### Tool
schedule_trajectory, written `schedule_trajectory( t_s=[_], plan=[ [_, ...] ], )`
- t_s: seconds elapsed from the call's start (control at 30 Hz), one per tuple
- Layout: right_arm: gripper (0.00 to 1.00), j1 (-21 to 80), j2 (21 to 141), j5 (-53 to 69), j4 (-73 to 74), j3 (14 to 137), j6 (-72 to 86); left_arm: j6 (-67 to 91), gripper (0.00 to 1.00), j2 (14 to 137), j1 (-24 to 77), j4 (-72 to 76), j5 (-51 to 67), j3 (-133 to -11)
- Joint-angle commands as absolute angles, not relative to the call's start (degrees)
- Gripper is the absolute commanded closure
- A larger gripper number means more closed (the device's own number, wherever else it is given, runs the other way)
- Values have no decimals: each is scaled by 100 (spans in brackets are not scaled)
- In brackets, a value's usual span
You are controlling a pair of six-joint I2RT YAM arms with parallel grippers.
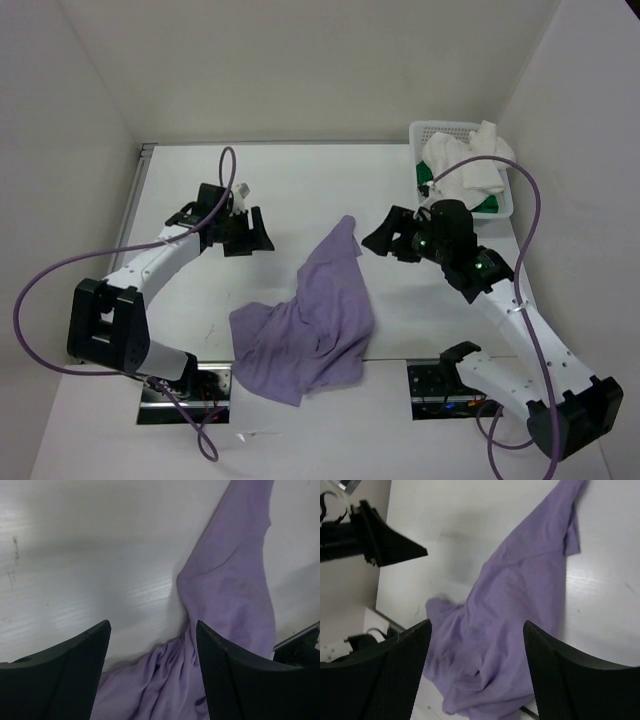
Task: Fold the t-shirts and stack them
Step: Move the crumpled T-shirt to the center of the board, then flatten out the crumpled T-shirt at the center of the board.
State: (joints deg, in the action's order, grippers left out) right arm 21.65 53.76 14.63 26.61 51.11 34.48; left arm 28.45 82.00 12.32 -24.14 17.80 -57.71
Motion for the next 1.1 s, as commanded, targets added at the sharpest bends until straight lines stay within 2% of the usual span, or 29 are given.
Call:
schedule_trajectory(
  t_s=[0.0,0.07,0.1,0.13,0.17,0.2,0.27,0.3,0.33,0.37,0.4,0.43,0.53,0.57,0.67,0.87,1.07],
  plan=[
    [21,2704,5474,1529,2953,4869,3261,2646,23,8262,1362,-2479,1784,-5432],
    [27,3065,5650,1390,2900,4939,3313,2593,20,8262,1485,-2741,2020,-5301],
    [43,3276,5782,1276,2900,5070,3313,2593,20,7983,1485,-2820,2021,-5248],
    [50,3739,6123,1144,2900,5158,3313,2593,23,7780,1555,-2934,2100,-5247],
    [58,3970,6326,995,2822,5246,3313,2532,29,7578,1556,-3005,2031,-5169],
    [72,4199,6546,680,2717,5404,3313,2531,42,7333,1738,-3102,2030,-5220],
    [80,4856,7257,467,2541,5719,3313,2479,53,7330,1968,-3383,1960,-5352],
    [80,5078,7495,240,2488,5826,3366,2479,58,7443,2212,-3471,1960,-5353],
    [80,5280,7862,107,2418,5914,3366,2635,67,7444,2302,-3541,1873,-5422],
    [76,5569,7997,-8,2339,5967,3488,2715,69,7444,2303,-3603,1872,-5423],
    [72,5651,8102,-104,2164,5968,3559,2846,69,7444,2303,-3604,1811,-5345],
    [64,5651,8156,-297,2032,5968,3638,2996,69,7331,2303,-3604,1811,-5292],
    [50,5704,8393,-360,1548,5827,3840,3699,56,6918,2303,-3411,1915,-4949],
    [44,5774,8689,-482,1547,5905,3841,3839,55,6821,2303,-3358,1829,-4870],
    [45,5976,9061,-1052,1346,5968,4060,4306,41,6548,2303,-3147,1889,-4615],
    [48,5977,9431,-1178,993,5862,4341,4570,40,6442,2303,-3023,2048,-4316],
    [50,5977,9641,-1424,993,5792,4395,4570,34,6293,2303,-2963,2171,-3991]
  ],
)
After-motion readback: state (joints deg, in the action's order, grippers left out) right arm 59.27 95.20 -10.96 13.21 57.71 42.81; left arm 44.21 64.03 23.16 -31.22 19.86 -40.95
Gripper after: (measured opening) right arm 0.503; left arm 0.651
